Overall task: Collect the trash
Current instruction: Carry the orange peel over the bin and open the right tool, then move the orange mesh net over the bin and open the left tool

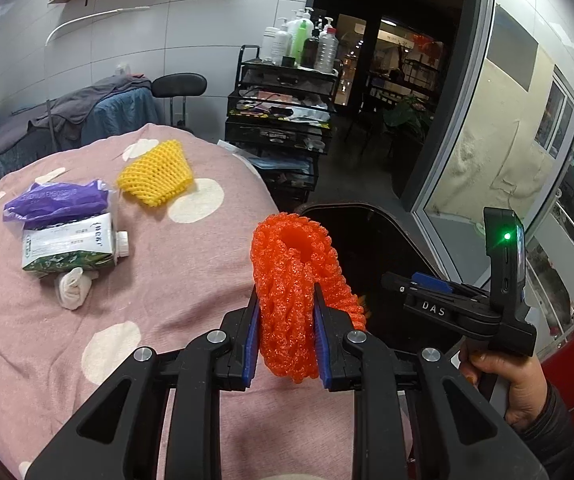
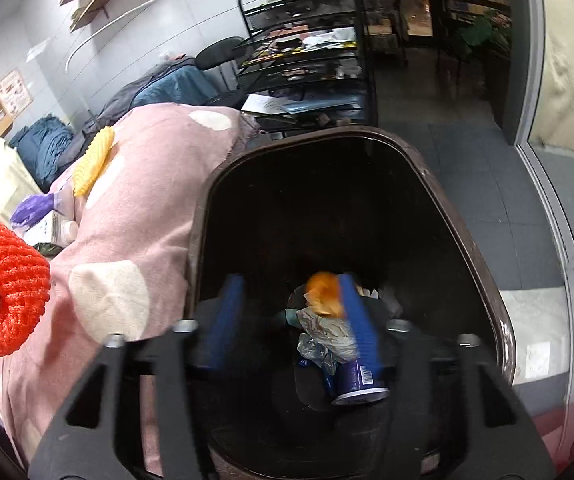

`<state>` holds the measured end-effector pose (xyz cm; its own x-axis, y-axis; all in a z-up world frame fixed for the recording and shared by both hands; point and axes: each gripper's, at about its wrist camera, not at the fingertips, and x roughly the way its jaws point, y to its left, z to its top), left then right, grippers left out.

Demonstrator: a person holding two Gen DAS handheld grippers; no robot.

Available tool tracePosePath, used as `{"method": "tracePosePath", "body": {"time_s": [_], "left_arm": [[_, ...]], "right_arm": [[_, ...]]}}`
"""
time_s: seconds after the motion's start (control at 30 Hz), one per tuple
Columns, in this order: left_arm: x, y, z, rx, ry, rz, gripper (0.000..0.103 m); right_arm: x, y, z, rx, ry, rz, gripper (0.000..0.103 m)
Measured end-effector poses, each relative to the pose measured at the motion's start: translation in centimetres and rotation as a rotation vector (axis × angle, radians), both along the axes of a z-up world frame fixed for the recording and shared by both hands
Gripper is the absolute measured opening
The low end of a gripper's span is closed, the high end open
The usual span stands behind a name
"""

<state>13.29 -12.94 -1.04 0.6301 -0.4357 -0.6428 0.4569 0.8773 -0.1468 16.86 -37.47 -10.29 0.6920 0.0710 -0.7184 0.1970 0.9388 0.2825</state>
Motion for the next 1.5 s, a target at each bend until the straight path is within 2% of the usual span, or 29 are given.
{"method": "tracePosePath", "body": {"time_s": [0.27, 0.67, 1.17, 1.23, 1.27, 1.3, 1.37, 1.43, 1.5], "left_arm": [[0.7, -2.1, 0.1, -0.006, 0.012, -0.043, 0.023], [1.8, -6.3, -0.6, 0.025, 0.041, -0.115, 0.023], [3.9, -10.6, -2.4, 0.099, 0.101, -0.185, 0.024], [3.9, -11.1, -2.6, 0.12, 0.101, -0.197, 0.033], [3.9, -11.4, -2.7, 0.131, 0.1, -0.205, 0.044], [3.8, -11.7, -2.8, 0.137, 0.097, -0.213, 0.051], [3.5, -12.0, -2.9, 0.156, 0.075, -0.226, 0.08], [3.1, -12.3, -3.0, 0.18, 0.049, -0.23, 0.09], [2.7, -12.6, -3.2, 0.204, 0.033, -0.241, 0.094]], "right_arm": [[-1.3, -1.0, 0.7, 0.004, -0.058, -0.051, 0.066], [-3.3, -3.5, 3.2, -0.029, -0.152, -0.162, 0.07], [-4.5, -6.2, 4.3, -0.053, -0.174, -0.236, 0.071], [-4.5, -6.4, 4.3, -0.052, -0.172, -0.238, 0.073], [-4.5, -6.5, 4.3, -0.053, -0.17, -0.239, 0.074], [-4.5, -6.5, 4.2, -0.053, -0.17, -0.241, 0.075], [-4.6, -6.8, 4.2, -0.051, -0.169, -0.247, 0.076], [-4.6, -6.9, 4.2, -0.05, -0.167, -0.255, 0.079], [-4.6, -7.1, 4.1, -0.047, -0.167, -0.266, 0.083]]}}
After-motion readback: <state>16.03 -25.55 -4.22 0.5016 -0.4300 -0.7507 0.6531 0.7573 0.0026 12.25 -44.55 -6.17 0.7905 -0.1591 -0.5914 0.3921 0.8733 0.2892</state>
